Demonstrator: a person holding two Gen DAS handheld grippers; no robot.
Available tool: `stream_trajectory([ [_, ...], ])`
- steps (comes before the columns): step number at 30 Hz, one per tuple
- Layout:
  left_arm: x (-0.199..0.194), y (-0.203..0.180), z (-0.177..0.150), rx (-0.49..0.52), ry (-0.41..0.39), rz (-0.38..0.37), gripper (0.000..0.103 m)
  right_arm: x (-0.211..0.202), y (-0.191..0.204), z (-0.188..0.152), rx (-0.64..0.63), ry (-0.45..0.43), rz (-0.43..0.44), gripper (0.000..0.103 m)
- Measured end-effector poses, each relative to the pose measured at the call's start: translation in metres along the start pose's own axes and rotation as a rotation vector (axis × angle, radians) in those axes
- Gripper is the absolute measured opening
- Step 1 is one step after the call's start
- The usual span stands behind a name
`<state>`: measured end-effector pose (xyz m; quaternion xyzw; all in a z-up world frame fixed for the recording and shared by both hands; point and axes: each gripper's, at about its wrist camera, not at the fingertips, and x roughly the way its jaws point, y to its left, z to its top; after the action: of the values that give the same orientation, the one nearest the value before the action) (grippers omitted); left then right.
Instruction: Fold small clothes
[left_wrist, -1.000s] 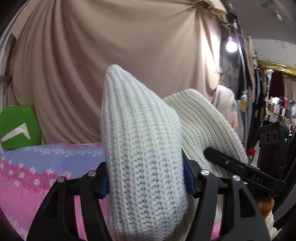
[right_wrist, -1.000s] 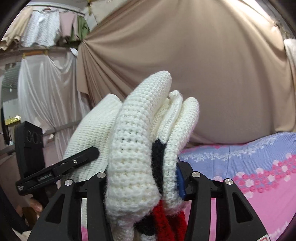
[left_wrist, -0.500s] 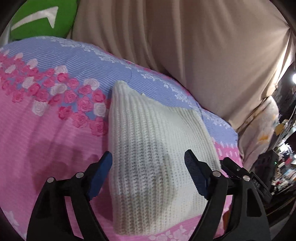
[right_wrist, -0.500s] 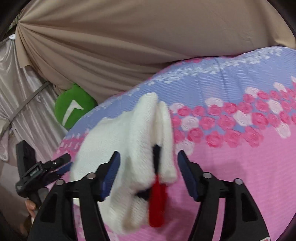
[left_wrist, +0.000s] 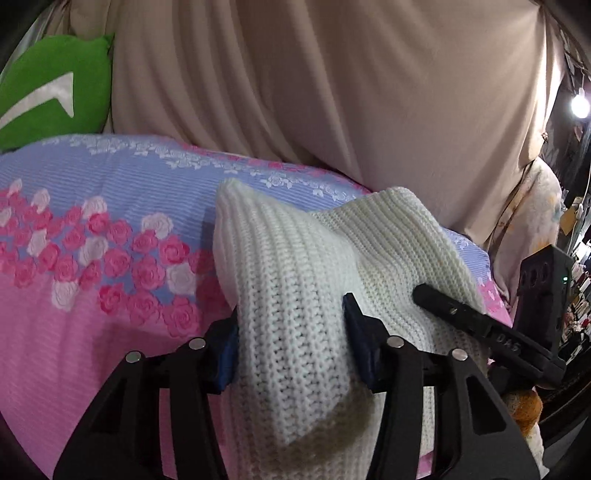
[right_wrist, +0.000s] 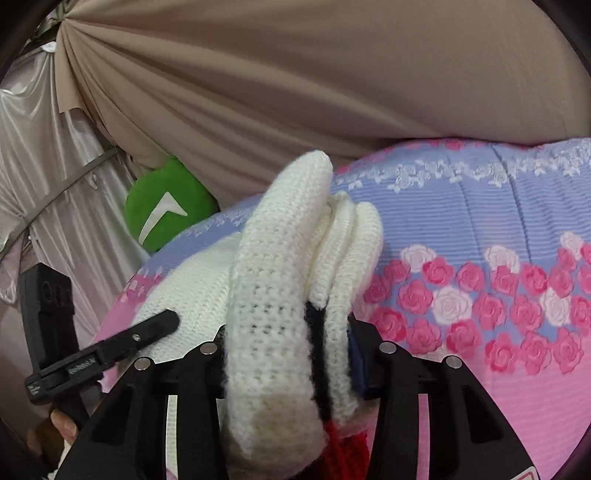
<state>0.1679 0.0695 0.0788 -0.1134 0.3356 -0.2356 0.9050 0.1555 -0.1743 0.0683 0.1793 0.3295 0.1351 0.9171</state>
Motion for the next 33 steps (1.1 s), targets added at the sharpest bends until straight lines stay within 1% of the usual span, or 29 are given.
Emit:
stream_trajectory([
  [1,0.014,0.001,-0.003,0.021,0.028,0.043,0.051,0.018,-0.012,-0.003,0.024,0.055,-0.022,0.046],
  [2,0.028,0.003,-0.008,0.029,0.064,0.085,0.053,0.038,-0.028,-0.009,0.078,0.119,-0.030,0.057],
  [3,0.038,0.009,-0.014,0.019,0.067,0.113,0.060,0.040,-0.042,-0.008,0.162,0.115,0.023,0.057],
  [4,0.036,0.013,-0.016,-0.005,0.049,0.092,0.062,0.032,-0.046,-0.004,0.198,0.110,0.046,0.057],
  [5,0.031,0.013,-0.015,-0.021,0.048,0.083,0.061,0.018,-0.045,0.000,0.197,0.070,0.033,0.057],
  [6,0.021,0.012,-0.012,-0.026,0.035,0.089,0.061,0.002,-0.041,0.002,0.165,0.028,-0.005,0.057],
  [7,0.006,0.008,-0.010,-0.015,0.004,0.111,0.058,-0.013,-0.032,0.002,0.126,-0.008,-0.041,0.057],
  [8,-0.016,0.009,-0.012,0.004,-0.034,0.137,0.058,-0.033,-0.023,0.000,0.085,-0.048,-0.069,0.057],
  [10,-0.042,0.004,-0.016,0.031,-0.084,0.158,0.059,-0.062,-0.001,-0.011,-0.001,-0.090,-0.057,0.054],
  [11,-0.054,-0.002,-0.021,0.037,-0.099,0.163,0.059,-0.069,0.007,-0.017,-0.035,-0.077,-0.048,0.051],
  [13,-0.062,-0.008,-0.034,0.039,-0.105,0.181,0.059,-0.069,0.020,-0.035,-0.079,-0.029,-0.041,0.051],
  [16,-0.060,-0.008,-0.055,0.029,-0.094,0.221,0.059,-0.062,0.019,-0.062,-0.068,0.008,-0.067,0.052],
  [18,-0.053,-0.006,-0.067,0.015,-0.053,0.219,0.059,-0.048,0.010,-0.072,-0.025,0.063,-0.049,0.053],
  [19,-0.048,-0.005,-0.070,0.009,-0.036,0.223,0.059,-0.045,0.006,-0.076,-0.016,0.083,-0.036,0.051],
  [20,-0.044,-0.005,-0.073,0.006,-0.021,0.229,0.059,-0.040,0.005,-0.078,-0.023,0.097,-0.032,0.033],
  [21,-0.043,-0.005,-0.074,0.006,-0.015,0.240,0.059,-0.036,0.008,-0.076,-0.043,0.109,-0.041,0.012],
  [22,-0.042,-0.006,-0.076,0.006,-0.015,0.246,0.059,-0.039,0.011,-0.072,-0.056,0.091,-0.040,0.012],
  [24,-0.046,-0.007,-0.077,0.007,-0.032,0.259,0.059,-0.062,0.022,-0.065,-0.088,-0.001,-0.026,0.011],
  [25,-0.047,-0.008,-0.078,0.007,-0.038,0.264,0.059,-0.075,0.027,-0.061,-0.115,-0.053,-0.040,0.011],
  [26,-0.047,-0.008,-0.079,0.008,-0.039,0.268,0.059,-0.077,0.026,-0.060,-0.119,-0.060,-0.054,0.011],
  [27,-0.046,-0.008,-0.081,0.011,-0.033,0.276,0.061,-0.071,0.020,-0.060,-0.102,-0.037,-0.070,0.011],
  [28,-0.042,-0.009,-0.082,0.020,-0.020,0.287,0.061,-0.058,0.009,-0.062,-0.068,0.011,-0.093,0.011],
  [29,-0.038,-0.010,-0.084,0.029,-0.009,0.295,0.061,-0.038,-0.005,-0.070,-0.028,0.091,-0.124,0.011],
  [30,-0.034,-0.011,-0.086,0.041,0.002,0.308,0.061,-0.030,-0.014,-0.075,-0.009,0.108,-0.107,0.011],
  [31,-0.031,-0.013,-0.088,0.051,0.008,0.326,0.061,-0.033,-0.015,-0.076,-0.005,0.090,-0.092,0.011],
  [32,-0.028,-0.016,-0.091,0.067,0.014,0.344,0.061,-0.037,-0.013,-0.074,0.000,0.091,-0.093,0.012],
  [33,-0.029,-0.019,-0.091,0.079,0.011,0.356,0.061,-0.042,-0.011,-0.073,0.010,0.082,-0.090,0.018],
])
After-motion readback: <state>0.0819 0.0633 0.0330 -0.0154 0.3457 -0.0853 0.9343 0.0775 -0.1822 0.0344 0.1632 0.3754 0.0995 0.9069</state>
